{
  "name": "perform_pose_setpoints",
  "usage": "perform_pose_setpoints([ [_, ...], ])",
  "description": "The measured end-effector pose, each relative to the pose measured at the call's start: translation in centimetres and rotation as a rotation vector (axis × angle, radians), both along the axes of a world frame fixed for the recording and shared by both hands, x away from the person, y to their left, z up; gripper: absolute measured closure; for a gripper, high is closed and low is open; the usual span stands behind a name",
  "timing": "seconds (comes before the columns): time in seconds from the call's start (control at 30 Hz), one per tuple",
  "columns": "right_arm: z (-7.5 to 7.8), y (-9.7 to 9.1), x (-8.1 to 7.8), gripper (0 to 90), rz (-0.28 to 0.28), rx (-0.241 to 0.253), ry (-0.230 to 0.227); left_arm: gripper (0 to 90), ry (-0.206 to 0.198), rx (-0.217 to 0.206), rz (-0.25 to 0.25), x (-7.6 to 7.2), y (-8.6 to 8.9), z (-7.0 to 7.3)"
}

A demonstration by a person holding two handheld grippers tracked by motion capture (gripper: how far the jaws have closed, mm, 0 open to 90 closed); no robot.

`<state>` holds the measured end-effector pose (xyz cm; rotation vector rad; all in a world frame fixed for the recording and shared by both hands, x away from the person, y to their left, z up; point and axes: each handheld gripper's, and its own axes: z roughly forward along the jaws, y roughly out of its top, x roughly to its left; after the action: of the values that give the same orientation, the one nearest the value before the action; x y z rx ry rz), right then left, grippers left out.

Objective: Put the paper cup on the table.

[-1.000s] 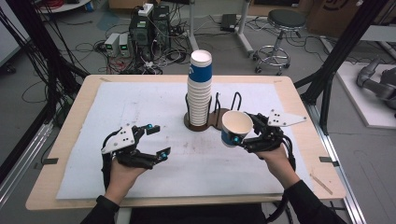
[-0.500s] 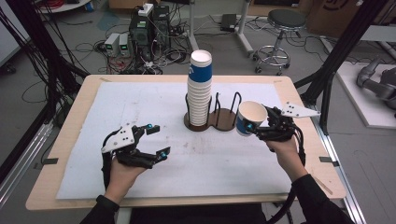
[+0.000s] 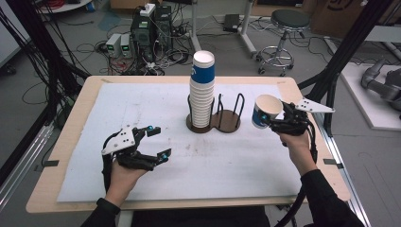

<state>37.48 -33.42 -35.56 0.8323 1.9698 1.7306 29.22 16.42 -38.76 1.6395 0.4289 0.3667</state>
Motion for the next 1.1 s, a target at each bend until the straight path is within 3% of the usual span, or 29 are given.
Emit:
perform_pose_setpoints([
  [0.27, -0.5, -0.9, 1.1, 21.2, -0.073, -0.012, -0.024, 16.5, 0.005, 0.0, 0.0, 0.0, -0.1, -0.1],
  [0.6, -1.5, -1.0, 2.4, 21.3, -0.14, -0.042, 0.012, 16.5, 0.006, 0.006, 0.0, 0.0, -0.1, -0.1],
  [1.1, -3.7, -1.8, 4.2, 21.3, -0.263, -0.033, 0.067, 16.5, 0.007, 0.009, -0.003, 0.0, 0.0, -0.2],
])
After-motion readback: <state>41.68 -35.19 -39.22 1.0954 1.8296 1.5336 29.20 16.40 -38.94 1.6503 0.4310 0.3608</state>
